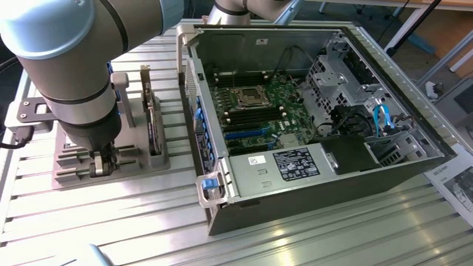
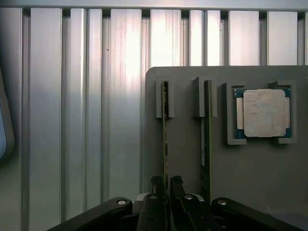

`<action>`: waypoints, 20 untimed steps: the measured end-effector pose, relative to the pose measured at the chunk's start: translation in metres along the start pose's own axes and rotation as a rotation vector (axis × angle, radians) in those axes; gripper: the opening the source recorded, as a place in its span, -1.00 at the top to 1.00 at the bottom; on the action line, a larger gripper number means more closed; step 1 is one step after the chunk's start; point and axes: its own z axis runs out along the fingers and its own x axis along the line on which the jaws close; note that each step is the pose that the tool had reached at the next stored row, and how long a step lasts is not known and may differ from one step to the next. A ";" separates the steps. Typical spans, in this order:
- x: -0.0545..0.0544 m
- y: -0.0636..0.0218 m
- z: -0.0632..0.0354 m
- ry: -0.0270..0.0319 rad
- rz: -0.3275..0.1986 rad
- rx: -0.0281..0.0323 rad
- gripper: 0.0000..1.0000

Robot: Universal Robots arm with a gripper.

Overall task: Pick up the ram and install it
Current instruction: 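Pick up the ram and move it above insertion slot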

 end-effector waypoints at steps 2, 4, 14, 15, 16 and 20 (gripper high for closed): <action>0.000 0.0000 0.0002 0.0006 0.000 -0.0001 0.60; 0.000 0.0000 0.0003 0.0006 0.000 0.0000 0.60; -0.001 0.0000 0.0003 0.0006 0.000 0.0000 0.76; -0.001 0.0000 0.0003 0.0006 0.000 0.0000 0.76; -0.001 0.0000 0.0003 0.0006 0.000 -0.0001 0.76; -0.001 0.0000 -0.0001 0.0005 0.000 0.0001 0.76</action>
